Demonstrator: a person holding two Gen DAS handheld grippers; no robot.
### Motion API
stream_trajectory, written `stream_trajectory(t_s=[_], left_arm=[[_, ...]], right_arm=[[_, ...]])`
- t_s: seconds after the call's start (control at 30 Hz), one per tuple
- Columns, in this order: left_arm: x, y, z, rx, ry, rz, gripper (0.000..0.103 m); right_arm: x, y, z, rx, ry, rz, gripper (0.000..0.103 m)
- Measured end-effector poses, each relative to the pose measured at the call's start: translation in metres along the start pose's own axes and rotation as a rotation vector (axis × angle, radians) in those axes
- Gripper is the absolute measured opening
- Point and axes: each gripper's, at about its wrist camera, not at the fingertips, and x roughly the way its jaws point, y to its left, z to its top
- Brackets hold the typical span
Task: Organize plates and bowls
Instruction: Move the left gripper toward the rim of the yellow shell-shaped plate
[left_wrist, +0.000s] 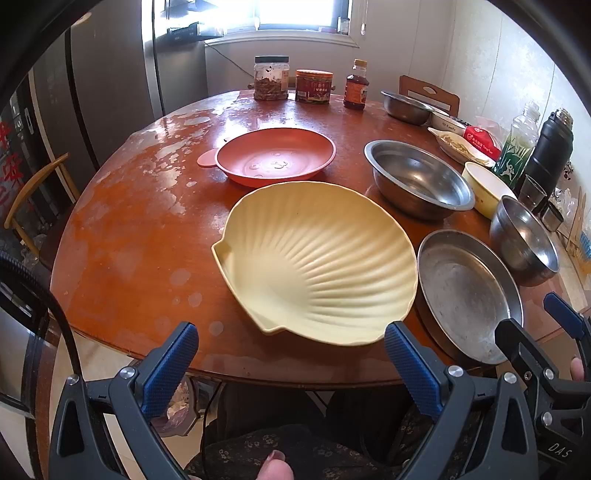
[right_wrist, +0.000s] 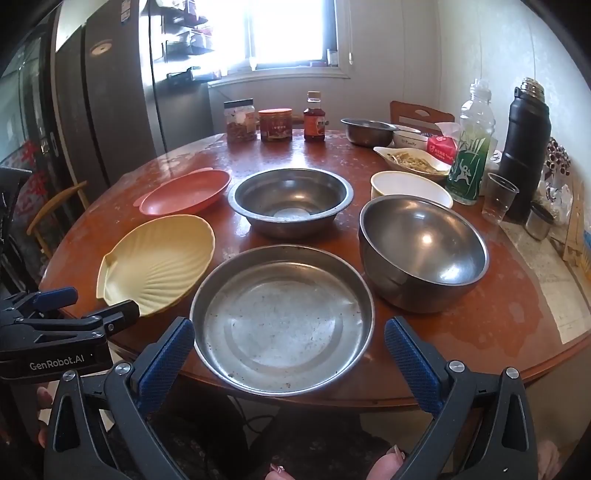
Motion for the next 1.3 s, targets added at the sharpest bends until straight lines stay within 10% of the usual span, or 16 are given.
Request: stream_trajectory(t_s=[1.3], left_arm=[[-0.001,0.013,0.008,-0.011,0.002,0.01,0.102]], right_arm=[[0.005,0.003,0.011,-0.017,0.007,0.01,0.103]])
